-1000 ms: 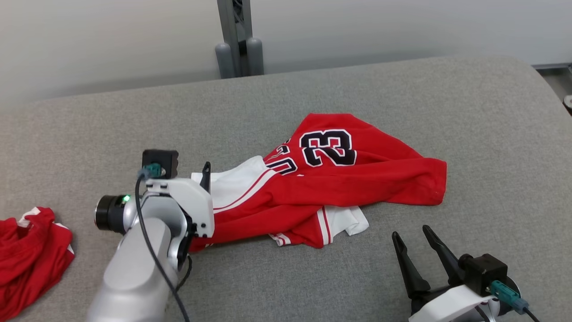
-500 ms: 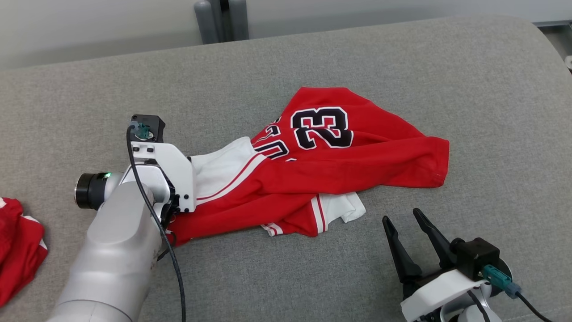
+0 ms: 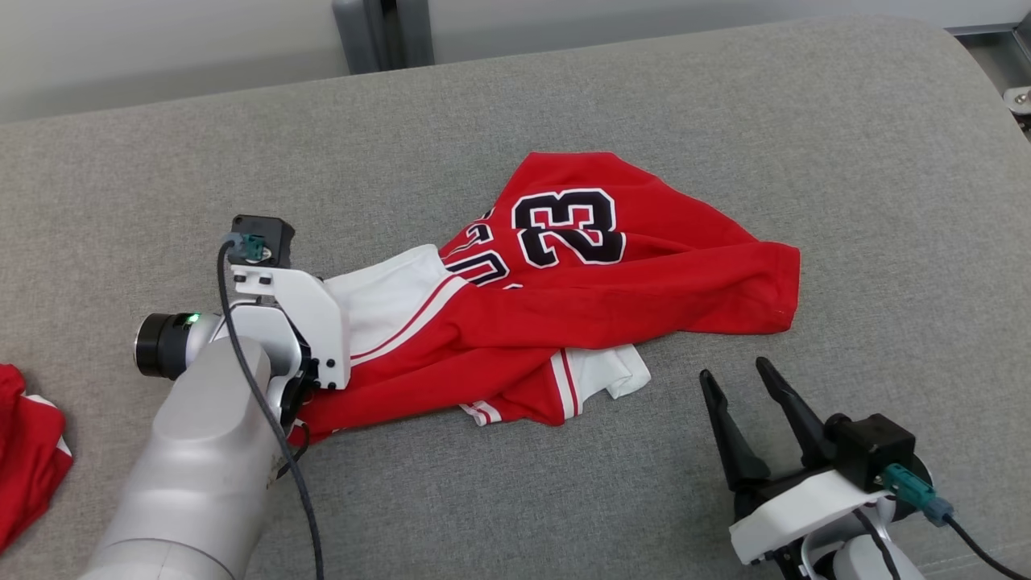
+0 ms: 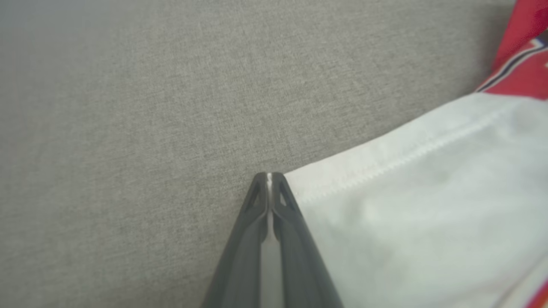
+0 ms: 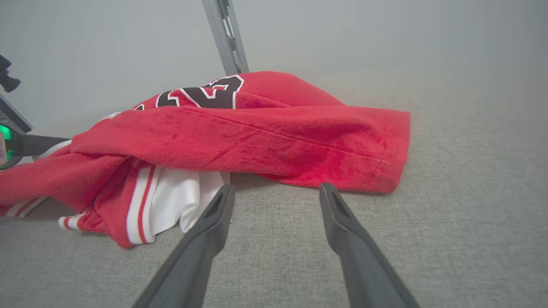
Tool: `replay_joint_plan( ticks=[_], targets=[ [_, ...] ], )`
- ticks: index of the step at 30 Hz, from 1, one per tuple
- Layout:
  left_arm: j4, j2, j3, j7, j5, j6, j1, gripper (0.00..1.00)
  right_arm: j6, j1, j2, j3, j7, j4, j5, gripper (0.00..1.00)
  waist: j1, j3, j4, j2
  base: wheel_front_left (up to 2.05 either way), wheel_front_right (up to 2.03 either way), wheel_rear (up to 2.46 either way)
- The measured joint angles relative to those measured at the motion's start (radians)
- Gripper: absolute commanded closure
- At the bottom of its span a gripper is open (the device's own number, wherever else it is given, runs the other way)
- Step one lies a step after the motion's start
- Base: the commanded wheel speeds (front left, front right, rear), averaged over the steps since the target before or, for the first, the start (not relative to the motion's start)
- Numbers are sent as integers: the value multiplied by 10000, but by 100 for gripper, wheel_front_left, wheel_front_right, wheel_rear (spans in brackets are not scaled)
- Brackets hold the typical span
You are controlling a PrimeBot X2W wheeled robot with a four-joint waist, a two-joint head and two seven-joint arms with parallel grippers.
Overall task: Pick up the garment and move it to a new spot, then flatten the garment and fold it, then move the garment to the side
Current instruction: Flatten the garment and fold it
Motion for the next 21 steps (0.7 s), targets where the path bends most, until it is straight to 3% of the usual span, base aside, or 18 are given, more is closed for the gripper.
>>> replay_joint_plan(
  ticks=[11, 21],
  targets=[
    [-1294, 244, 320, -2842, -439, -477, 563, 100, 0, -44, -117, -1273, -2, 535, 211, 0, 0, -196, 395, 0, 0, 0, 0],
    [-2734, 562, 422, -3312, -715, -662, 1392, 100, 0, -696, -324, -1072, -2, 2284, 1333, 0, 0, -231, 614, 0, 0, 0, 0]
  ],
)
